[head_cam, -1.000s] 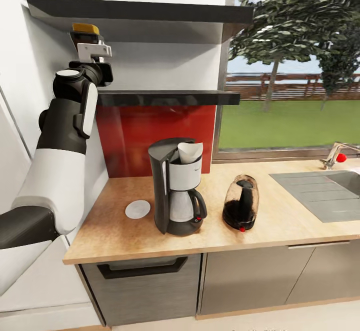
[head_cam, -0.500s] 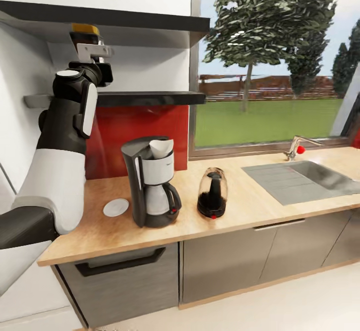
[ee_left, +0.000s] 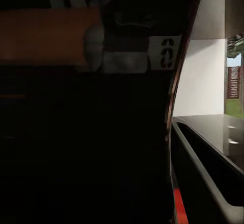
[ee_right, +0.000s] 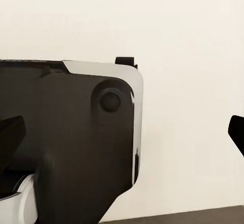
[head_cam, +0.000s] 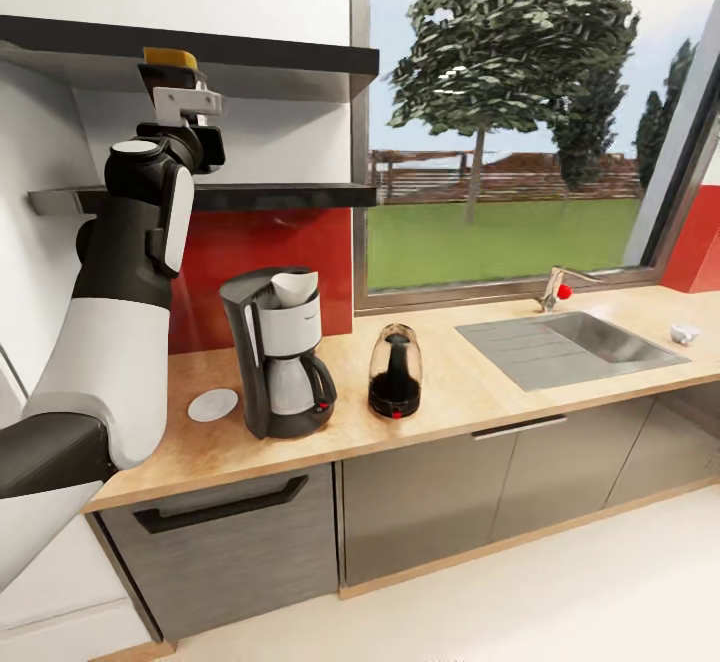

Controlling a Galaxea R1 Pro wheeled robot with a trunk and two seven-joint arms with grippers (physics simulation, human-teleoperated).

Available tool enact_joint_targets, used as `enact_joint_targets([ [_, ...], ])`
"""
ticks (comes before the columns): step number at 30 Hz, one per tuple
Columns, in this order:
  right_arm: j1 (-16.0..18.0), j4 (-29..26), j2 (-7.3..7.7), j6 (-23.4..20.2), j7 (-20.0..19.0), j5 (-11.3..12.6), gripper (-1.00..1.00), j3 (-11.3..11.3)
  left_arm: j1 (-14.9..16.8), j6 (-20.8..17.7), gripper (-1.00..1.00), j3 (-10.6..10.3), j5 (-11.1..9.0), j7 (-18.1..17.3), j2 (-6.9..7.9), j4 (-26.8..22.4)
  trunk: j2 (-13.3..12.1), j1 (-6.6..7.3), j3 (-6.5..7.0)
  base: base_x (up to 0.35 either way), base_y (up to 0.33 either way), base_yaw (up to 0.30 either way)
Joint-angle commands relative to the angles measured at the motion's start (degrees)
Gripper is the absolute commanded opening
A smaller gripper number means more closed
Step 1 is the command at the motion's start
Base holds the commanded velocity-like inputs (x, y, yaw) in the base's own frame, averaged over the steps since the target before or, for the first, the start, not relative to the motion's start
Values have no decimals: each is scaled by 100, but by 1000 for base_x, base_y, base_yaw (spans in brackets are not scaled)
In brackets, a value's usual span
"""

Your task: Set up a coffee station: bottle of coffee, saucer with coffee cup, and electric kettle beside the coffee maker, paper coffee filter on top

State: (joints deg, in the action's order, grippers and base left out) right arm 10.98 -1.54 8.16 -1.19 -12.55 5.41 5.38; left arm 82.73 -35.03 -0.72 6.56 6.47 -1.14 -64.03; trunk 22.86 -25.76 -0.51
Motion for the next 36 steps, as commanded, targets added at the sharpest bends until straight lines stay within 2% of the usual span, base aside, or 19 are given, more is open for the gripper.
enact_joint_targets([
  [1, 1, -4, 2, -13, -19, 57, 100, 49, 1, -30, -100, -7, 65, -5, 0, -4, 6, -2, -5, -18, -5, -2],
  [6, 1, -4, 1, -13, -19, 57, 100, 45, -13, -30, -100, -7, 60, -5, 0, -6, 6, -2, -5, -6, -2, -1],
  [16, 1, -11, 1, -13, -18, 57, 100, 43, -453, -30, -100, -9, 48, -48, 9, -392, 6, -2, -5, -166, -92, 0],
  [21, 1, -12, 1, -13, -17, 58, 100, 38, -551, -30, -100, 4, 73, -357, 35, -439, 6, -2, -5, -199, -121, 0],
  [32, 1, -21, 1, -9, -17, 66, 100, 34, -967, -30, -100, 1, 46, -557, 44, -993, 6, -2, -5, -30, -13, 0],
  [36, 1, -22, 1, -5, -17, 66, 100, 34, -1208, -30, -100, 23, 73, -996, 49, -1296, 6, -2, -5, 0, 0, 0],
])
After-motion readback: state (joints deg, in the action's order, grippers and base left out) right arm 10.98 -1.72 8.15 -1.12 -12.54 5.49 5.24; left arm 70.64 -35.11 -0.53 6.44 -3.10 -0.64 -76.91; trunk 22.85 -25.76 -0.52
